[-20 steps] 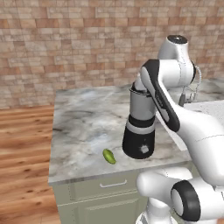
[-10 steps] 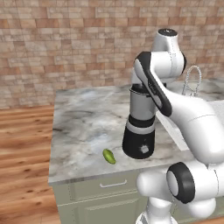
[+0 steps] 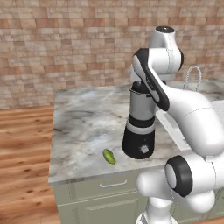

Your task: Open the blender lid, put the mango in the blender, close the lid, and start the blender.

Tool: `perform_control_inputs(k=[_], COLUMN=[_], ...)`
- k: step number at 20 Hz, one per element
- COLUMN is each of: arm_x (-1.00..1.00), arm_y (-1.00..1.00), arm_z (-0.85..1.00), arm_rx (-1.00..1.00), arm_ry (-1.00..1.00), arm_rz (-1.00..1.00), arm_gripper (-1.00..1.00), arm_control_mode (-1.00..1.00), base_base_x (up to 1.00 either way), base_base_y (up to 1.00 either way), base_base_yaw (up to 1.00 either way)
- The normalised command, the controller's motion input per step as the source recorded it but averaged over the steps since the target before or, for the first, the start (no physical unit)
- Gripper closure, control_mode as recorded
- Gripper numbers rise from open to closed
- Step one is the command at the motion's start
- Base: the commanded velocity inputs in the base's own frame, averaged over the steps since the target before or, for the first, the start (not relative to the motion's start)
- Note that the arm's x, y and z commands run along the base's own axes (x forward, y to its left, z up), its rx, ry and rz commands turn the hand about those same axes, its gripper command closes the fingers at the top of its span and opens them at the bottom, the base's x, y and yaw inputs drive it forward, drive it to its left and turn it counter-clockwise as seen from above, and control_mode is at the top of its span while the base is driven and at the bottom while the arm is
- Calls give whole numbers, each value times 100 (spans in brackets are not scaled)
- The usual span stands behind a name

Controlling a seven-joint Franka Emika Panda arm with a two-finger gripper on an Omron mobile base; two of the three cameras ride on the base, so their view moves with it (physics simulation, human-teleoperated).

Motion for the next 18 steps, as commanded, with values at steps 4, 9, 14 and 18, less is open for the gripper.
perform_control_inputs(k=[4, 9, 14, 18], arm_x=[24, 22, 7, -5], arm_y=[0, 0, 0, 0], arm_z=[4, 0, -5, -17], arm_rx=[0, 0, 0, 0], arm_ry=[0, 0, 1, 0], arm_rz=[0, 0, 0, 0], arm_gripper=[-100, -100, -100, 100], arm_control_mode=[-100, -100, -100, -100], base_base_x=[0, 0, 0, 0], base_base_y=[0, 0, 0, 0], base_base_yaw=[0, 0, 0, 0])
